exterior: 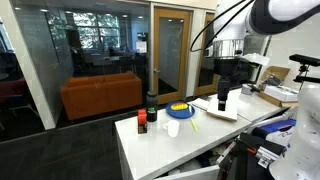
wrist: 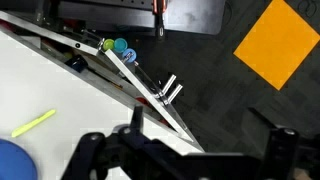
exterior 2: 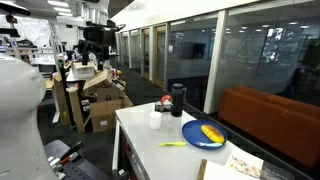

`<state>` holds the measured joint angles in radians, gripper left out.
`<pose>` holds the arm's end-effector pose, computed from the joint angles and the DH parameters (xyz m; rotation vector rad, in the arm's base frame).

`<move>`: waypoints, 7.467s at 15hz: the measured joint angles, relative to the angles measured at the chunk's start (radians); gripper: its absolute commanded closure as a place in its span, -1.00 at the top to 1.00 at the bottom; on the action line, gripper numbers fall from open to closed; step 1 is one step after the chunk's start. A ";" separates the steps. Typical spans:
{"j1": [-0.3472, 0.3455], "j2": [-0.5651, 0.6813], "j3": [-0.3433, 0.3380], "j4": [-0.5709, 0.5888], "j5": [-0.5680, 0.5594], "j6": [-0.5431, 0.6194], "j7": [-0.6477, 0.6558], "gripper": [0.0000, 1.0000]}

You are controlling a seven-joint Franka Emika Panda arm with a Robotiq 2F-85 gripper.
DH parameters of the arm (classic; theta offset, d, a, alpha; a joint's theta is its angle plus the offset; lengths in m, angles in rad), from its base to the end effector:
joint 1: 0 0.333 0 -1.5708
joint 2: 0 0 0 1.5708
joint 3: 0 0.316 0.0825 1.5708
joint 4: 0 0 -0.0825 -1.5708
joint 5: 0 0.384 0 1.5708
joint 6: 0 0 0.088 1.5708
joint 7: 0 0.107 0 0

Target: Move the white cup to the right

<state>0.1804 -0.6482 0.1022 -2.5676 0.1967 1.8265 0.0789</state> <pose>0.3247 0.1120 0.4658 -3.0226 -0.1836 0.1718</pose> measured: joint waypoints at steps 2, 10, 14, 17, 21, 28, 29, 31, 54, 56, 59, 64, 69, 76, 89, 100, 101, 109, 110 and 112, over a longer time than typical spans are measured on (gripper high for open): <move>0.000 0.000 0.000 0.000 0.000 0.000 0.000 1.00; 0.000 0.000 0.000 0.000 0.000 0.000 0.000 1.00; 0.000 0.000 0.000 0.000 0.000 0.000 0.000 1.00; -0.002 0.003 0.000 0.000 -0.001 0.006 0.000 1.00; -0.003 0.042 0.000 0.002 -0.005 0.050 0.000 1.00; -0.007 0.195 0.000 0.029 -0.028 0.194 0.000 1.00; -0.011 0.226 0.000 0.034 -0.035 0.223 0.000 1.00; -0.021 0.291 0.000 0.045 -0.050 0.276 0.001 1.00; -0.120 0.933 -0.107 0.501 -0.170 0.445 0.022 1.00; -0.125 0.977 -0.121 0.530 -0.171 0.442 0.022 1.00; -0.137 1.028 -0.137 0.548 -0.171 0.436 0.022 1.00; -0.144 1.078 -0.145 0.551 -0.170 0.427 0.026 1.00; -0.139 1.101 -0.132 0.551 -0.169 0.413 0.032 1.00; -0.133 1.127 -0.118 0.554 -0.168 0.411 0.034 1.00; -0.123 1.140 -0.118 0.549 -0.170 0.429 0.034 1.00; -0.112 1.205 -0.119 0.520 -0.183 0.630 0.032 1.00; -0.112 1.211 -0.119 0.518 -0.187 0.645 0.032 1.00; -0.109 1.216 -0.119 0.512 -0.190 0.687 0.029 0.28; -0.108 1.216 -0.119 0.512 -0.191 0.688 0.029 0.13; -0.106 1.216 -0.119 0.511 -0.192 0.691 0.027 -0.18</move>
<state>0.0745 0.5678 -0.0173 -2.0571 0.0043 2.5175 0.1061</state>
